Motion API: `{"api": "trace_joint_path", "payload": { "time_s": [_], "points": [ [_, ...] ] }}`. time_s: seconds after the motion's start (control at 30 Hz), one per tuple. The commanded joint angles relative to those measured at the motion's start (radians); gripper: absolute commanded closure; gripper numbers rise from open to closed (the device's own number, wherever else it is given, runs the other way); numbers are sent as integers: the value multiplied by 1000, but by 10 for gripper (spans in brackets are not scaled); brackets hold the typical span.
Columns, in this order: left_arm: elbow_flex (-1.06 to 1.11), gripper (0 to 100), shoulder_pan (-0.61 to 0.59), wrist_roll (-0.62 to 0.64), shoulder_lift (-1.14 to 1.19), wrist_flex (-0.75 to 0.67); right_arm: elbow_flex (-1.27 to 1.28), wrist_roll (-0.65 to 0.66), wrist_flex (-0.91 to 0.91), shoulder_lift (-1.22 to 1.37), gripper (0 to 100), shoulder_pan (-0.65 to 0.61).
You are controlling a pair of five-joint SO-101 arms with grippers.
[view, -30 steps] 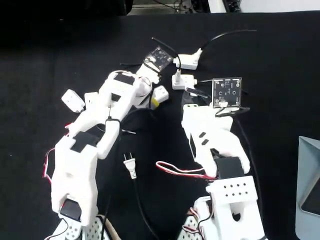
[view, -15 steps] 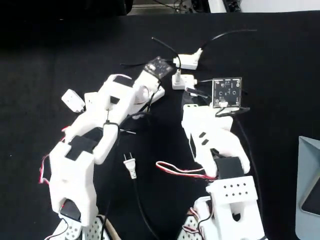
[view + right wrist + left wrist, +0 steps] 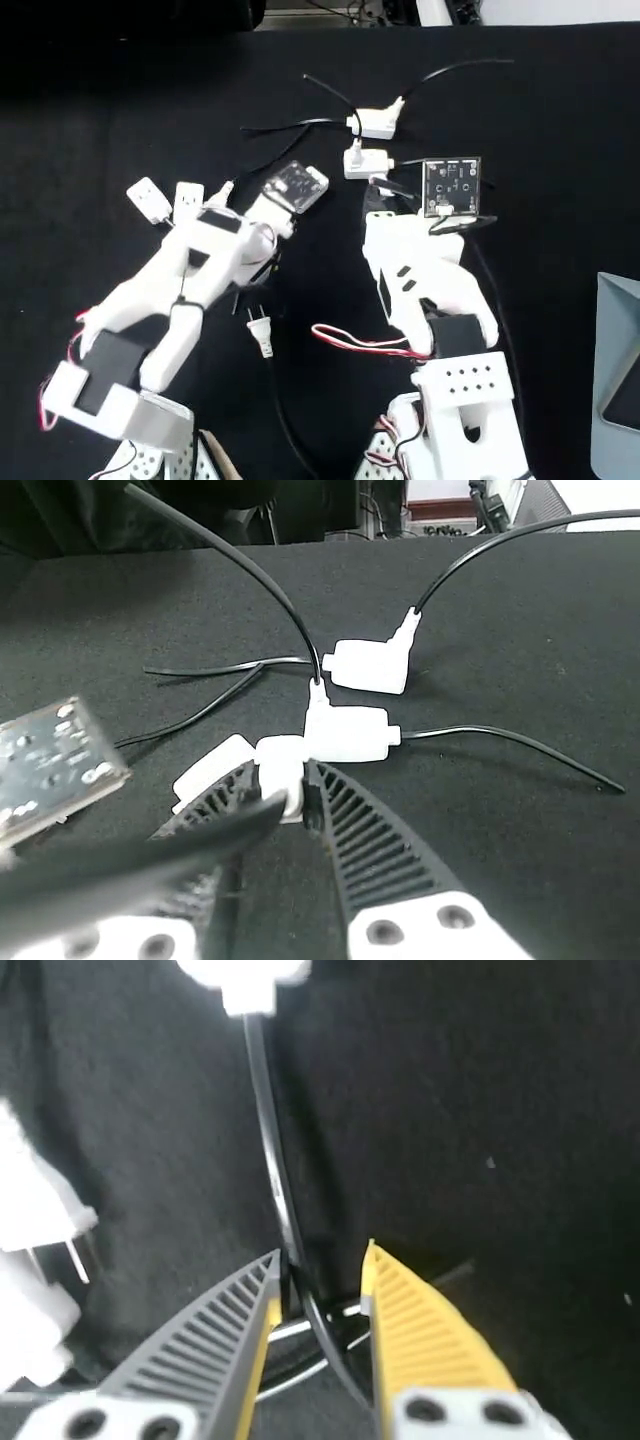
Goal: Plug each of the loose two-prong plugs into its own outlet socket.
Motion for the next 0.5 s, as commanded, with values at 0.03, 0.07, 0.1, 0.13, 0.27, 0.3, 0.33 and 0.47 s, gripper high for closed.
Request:
{"api": "trace_joint_path", "payload": {
  "time_s": [0.03, 0.07, 0.1, 0.13, 0.27, 0.3, 0.33, 0.47],
  "points": [
    [39, 929, 4, -5, -83, -14, -12, -8, -21, -12, 987, 5],
    [39, 966, 4, -6, -86, -12, -12, -8, -21, -12, 987, 5],
    [41, 977, 4, -6, -89, -9, -12, -8, -21, -12, 987, 5],
    [48, 965, 4, -6, -91, -3, -12, -8, -20, -12, 987, 5],
    [64, 972, 2, -5, -91, 37, -10, -8, -20, -12, 987, -15],
    [65, 972, -8, -5, -92, 48, -8, -8, -20, -12, 987, -23],
    [70, 972, -21, -3, -92, 51, -8, -8, -20, -12, 987, -28],
    [96, 972, -99, -6, -126, 54, -8, -8, -20, -12, 987, -29]
  ]
}}
